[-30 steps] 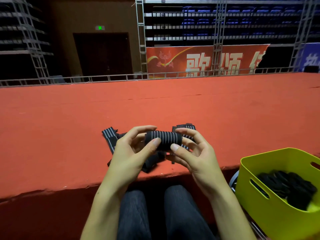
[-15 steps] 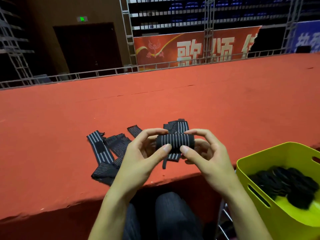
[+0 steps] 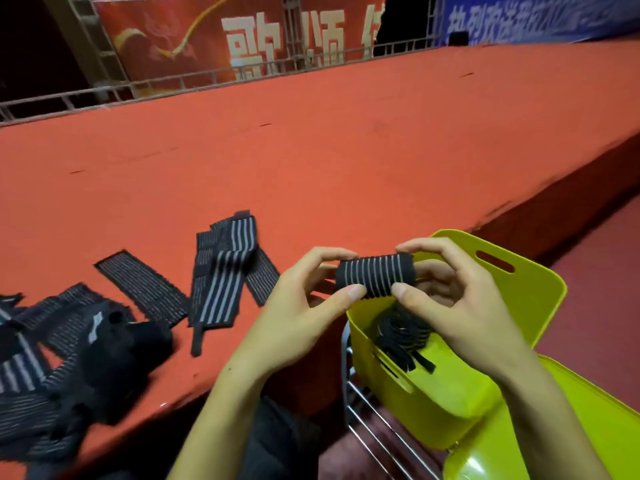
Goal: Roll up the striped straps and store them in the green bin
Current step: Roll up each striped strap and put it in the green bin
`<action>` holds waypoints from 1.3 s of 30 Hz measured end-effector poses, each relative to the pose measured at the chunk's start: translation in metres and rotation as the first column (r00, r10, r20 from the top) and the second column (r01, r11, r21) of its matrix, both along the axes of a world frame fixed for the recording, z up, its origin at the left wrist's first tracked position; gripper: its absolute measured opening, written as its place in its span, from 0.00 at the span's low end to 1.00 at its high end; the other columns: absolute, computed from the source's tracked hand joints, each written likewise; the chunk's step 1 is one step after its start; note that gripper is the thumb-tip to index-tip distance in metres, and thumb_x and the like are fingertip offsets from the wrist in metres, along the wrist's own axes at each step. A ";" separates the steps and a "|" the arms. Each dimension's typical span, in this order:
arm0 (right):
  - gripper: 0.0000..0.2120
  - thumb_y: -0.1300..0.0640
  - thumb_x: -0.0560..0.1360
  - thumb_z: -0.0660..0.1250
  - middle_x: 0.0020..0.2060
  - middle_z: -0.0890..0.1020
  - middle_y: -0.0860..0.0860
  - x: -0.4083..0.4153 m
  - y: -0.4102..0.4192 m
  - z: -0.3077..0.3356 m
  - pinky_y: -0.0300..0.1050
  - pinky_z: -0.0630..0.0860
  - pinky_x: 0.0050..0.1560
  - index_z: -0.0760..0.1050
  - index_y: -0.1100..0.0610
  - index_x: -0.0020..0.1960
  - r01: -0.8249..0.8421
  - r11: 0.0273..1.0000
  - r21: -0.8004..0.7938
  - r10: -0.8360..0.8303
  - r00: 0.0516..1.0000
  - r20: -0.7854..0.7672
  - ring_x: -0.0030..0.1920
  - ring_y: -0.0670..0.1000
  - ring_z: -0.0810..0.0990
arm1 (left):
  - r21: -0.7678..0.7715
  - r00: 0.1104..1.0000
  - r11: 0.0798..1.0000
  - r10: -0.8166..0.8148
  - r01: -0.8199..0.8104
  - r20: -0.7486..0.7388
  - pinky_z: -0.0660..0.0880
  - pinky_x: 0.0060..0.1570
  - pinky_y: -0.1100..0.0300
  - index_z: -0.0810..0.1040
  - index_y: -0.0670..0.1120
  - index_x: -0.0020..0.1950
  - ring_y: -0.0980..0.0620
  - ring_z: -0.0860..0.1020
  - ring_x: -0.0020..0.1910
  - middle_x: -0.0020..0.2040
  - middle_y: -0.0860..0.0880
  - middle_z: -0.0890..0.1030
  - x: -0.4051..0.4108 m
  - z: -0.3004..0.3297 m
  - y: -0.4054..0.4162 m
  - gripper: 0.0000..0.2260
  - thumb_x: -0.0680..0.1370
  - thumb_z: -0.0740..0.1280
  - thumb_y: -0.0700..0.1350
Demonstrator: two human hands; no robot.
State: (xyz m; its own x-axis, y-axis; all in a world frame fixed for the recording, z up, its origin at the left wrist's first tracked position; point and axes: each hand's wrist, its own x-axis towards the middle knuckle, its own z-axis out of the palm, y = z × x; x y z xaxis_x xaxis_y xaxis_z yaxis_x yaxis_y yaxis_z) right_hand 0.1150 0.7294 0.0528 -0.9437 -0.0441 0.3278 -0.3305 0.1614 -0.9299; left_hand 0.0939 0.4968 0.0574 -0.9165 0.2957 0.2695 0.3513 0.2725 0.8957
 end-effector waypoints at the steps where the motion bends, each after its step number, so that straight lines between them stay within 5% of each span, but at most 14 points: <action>1: 0.19 0.61 0.76 0.77 0.48 0.87 0.49 -0.002 0.011 0.000 0.38 0.79 0.45 0.79 0.47 0.63 0.013 1.000 0.023 -0.013 1.000 0.003 0.43 0.47 0.84 | -0.016 1.000 1.000 -0.022 0.022 -0.001 0.81 0.56 0.54 0.79 0.52 0.68 0.54 0.85 0.58 0.59 0.53 0.87 -0.006 -0.003 0.009 0.15 0.82 0.74 0.45; 7: 0.18 0.61 0.75 0.78 0.46 0.86 0.51 -0.008 0.084 -0.009 0.43 0.79 0.43 0.80 0.47 0.60 0.163 0.965 0.204 -0.170 0.985 0.017 0.43 0.56 0.84 | -0.127 0.995 0.988 -0.096 0.091 -0.034 0.80 0.55 0.49 0.78 0.56 0.68 0.53 0.85 0.56 0.56 0.54 0.87 -0.039 -0.032 0.066 0.15 0.83 0.74 0.50; 10: 0.18 0.52 0.72 0.79 0.44 0.85 0.49 -0.011 0.117 -0.011 0.46 0.80 0.44 0.79 0.43 0.60 0.214 0.884 0.416 -0.247 0.969 0.027 0.40 0.52 0.82 | -0.158 0.995 0.985 -0.079 0.068 -0.063 0.80 0.52 0.47 0.78 0.57 0.68 0.56 0.85 0.56 0.54 0.58 0.87 -0.045 -0.043 0.077 0.14 0.82 0.74 0.51; 14: 0.18 0.39 0.70 0.76 0.40 0.83 0.43 -0.022 0.133 -0.019 0.55 0.81 0.47 0.75 0.35 0.56 0.136 0.661 0.738 -0.276 0.959 0.070 0.41 0.44 0.82 | -0.250 0.989 0.968 -0.066 0.031 -0.130 0.79 0.55 0.48 0.77 0.60 0.68 0.59 0.84 0.57 0.54 0.61 0.86 -0.048 -0.056 0.083 0.15 0.82 0.73 0.56; 18: 0.22 0.32 0.72 0.71 0.44 0.82 0.42 -0.038 0.127 -0.030 0.49 0.78 0.44 0.69 0.36 0.62 0.015 0.332 0.943 -0.260 0.963 0.076 0.48 0.50 0.82 | -0.309 0.983 0.951 -0.071 0.014 -0.171 0.79 0.56 0.47 0.74 0.62 0.70 0.59 0.82 0.59 0.55 0.63 0.85 -0.049 -0.063 0.085 0.17 0.82 0.72 0.60; 22: 0.24 0.31 0.73 0.68 0.48 0.84 0.45 -0.057 0.121 -0.047 0.49 0.77 0.43 0.67 0.41 0.63 -0.055 0.117 0.992 -0.205 0.976 0.078 0.53 0.54 0.83 | -0.348 0.973 0.937 -0.064 -0.017 -0.221 0.78 0.56 0.48 0.73 0.63 0.71 0.60 0.80 0.58 0.55 0.65 0.84 -0.048 -0.065 0.084 0.20 0.80 0.71 0.63; 27: 0.22 0.34 0.73 0.71 0.48 0.81 0.47 -0.085 0.113 -0.067 0.47 0.70 0.40 0.69 0.42 0.60 -0.208 -0.019 0.978 -0.211 0.957 0.200 0.50 0.57 0.81 | -0.331 0.974 0.943 -0.047 -0.030 -0.224 0.78 0.56 0.50 0.74 0.63 0.71 0.61 0.80 0.59 0.55 0.67 0.83 -0.044 -0.066 0.077 0.20 0.81 0.70 0.64; 39: 0.25 0.36 0.77 0.74 0.47 0.83 0.49 -0.119 0.096 -0.102 0.52 0.82 0.47 0.70 0.52 0.62 -0.339 -0.127 0.932 -0.240 0.922 0.303 0.50 0.55 0.86 | -0.257 0.980 0.963 0.032 -0.083 -0.198 0.76 0.55 0.55 0.76 0.62 0.70 0.58 0.80 0.61 0.55 0.65 0.84 -0.032 -0.065 0.052 0.18 0.81 0.73 0.58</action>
State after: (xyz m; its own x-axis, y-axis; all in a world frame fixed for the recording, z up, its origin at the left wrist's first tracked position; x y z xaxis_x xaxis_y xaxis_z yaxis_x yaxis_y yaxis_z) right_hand -0.0040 0.8253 -0.0493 -0.9160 -0.0833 -0.3923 -0.1874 0.9537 0.2351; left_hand 0.0616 0.5485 -0.0077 -0.8732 0.3279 0.3607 0.4852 0.5143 0.7072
